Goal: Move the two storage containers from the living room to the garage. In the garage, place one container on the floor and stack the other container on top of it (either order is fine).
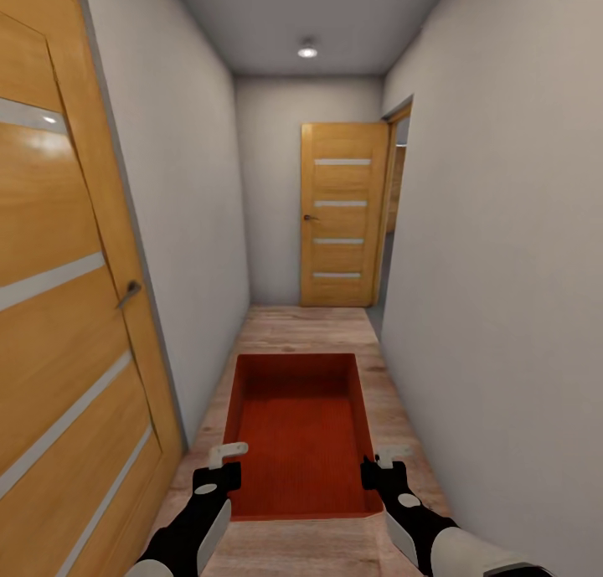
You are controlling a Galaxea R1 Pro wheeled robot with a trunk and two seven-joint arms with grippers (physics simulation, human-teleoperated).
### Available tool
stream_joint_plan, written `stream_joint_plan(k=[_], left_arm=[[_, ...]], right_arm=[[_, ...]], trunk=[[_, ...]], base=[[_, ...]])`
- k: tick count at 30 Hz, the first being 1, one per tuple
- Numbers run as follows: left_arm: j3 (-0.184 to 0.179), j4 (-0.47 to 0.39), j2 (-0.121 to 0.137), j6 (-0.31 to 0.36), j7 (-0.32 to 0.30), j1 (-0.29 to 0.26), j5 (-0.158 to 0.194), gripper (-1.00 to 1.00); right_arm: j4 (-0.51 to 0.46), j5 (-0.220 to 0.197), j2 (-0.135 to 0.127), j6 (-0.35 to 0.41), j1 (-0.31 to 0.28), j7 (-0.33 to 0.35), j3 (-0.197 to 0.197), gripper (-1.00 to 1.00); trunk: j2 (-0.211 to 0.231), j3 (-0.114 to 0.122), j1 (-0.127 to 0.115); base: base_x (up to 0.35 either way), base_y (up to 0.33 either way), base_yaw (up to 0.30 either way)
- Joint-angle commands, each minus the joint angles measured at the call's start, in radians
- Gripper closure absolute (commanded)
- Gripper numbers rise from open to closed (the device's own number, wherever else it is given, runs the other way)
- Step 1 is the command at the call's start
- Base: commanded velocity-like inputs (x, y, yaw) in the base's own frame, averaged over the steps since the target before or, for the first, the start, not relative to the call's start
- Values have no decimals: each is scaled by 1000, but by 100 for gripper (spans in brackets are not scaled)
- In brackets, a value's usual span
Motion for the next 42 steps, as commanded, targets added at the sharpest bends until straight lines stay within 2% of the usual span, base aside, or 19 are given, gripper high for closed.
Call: stream_joint_plan(k=[1, 42], left_arm=[[20, -34, 5, 5, 6, -1, 2, 100], [20, -34, 5, 5, 6, -1, 2, 100]], right_arm=[[2, 5, -1, 0, 0, -2, -2, 100], [2, 5, -1, 1, 0, -2, -2, 100]], trunk=[[-1, -2, 1], [-1, -2, 1]], base=[[323, 0, 0], [323, 0, 0]])
